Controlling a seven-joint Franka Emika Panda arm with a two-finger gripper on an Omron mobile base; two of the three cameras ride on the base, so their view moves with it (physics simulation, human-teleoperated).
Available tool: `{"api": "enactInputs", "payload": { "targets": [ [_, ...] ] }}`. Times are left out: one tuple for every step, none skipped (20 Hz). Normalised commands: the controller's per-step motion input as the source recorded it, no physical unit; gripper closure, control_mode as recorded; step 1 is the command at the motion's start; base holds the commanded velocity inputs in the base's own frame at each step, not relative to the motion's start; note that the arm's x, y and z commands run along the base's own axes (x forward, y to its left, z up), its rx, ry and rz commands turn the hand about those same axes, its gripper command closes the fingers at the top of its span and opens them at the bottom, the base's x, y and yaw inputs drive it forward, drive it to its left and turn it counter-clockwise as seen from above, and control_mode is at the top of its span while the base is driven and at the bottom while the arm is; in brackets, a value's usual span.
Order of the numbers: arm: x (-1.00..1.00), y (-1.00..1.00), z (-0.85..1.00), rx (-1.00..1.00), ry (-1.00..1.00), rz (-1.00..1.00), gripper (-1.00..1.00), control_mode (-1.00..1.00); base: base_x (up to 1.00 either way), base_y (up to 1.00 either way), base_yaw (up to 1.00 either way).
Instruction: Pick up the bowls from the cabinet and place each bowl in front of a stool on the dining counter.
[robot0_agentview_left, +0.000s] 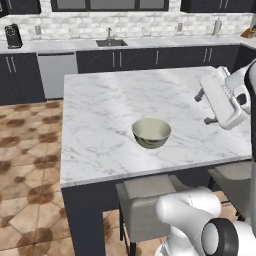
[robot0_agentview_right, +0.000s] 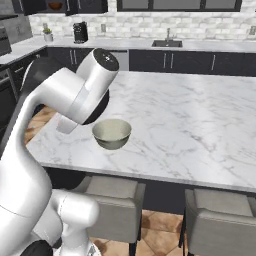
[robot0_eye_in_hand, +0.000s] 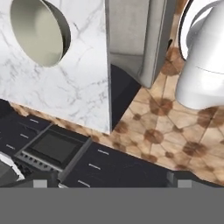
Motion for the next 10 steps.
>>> {"api": "enactInputs", "payload": {
  "targets": [
    [-0.20,0.00,-0.11,0.00,-0.04,-0.03,-1.00,-1.00,0.00,0.00,0.00],
    [-0.34,0.00,0.00,0.00,-0.05,-0.03,-1.00,-1.00,0.00,0.00,0.00],
    [0.00,0.00,0.00,0.00,0.00,0.00,-1.00,1.00,-0.68,0.00,-0.03],
    [0.00,0.00,0.00,0.00,0.00,0.00,-1.00,1.00,-0.71,0.00,-0.02],
    [0.00,0.00,0.00,0.00,0.00,0.00,-1.00,1.00,-0.73,0.15,-0.01],
    [0.00,0.00,0.00,0.00,0.00,0.00,-1.00,1.00,-0.89,0.30,-0.03],
    [0.00,0.00,0.00,0.00,0.00,0.00,-1.00,1.00,-1.00,0.76,-0.06],
    [0.00,0.00,0.00,0.00,0.00,0.00,-1.00,1.00,-0.96,1.00,-0.07],
    [0.00,0.00,0.00,0.00,0.00,0.00,-1.00,1.00,-0.94,1.00,-0.06],
    [0.00,0.00,0.00,0.00,0.00,0.00,-1.00,1.00,-1.00,1.00,-0.05]
  ]
}}
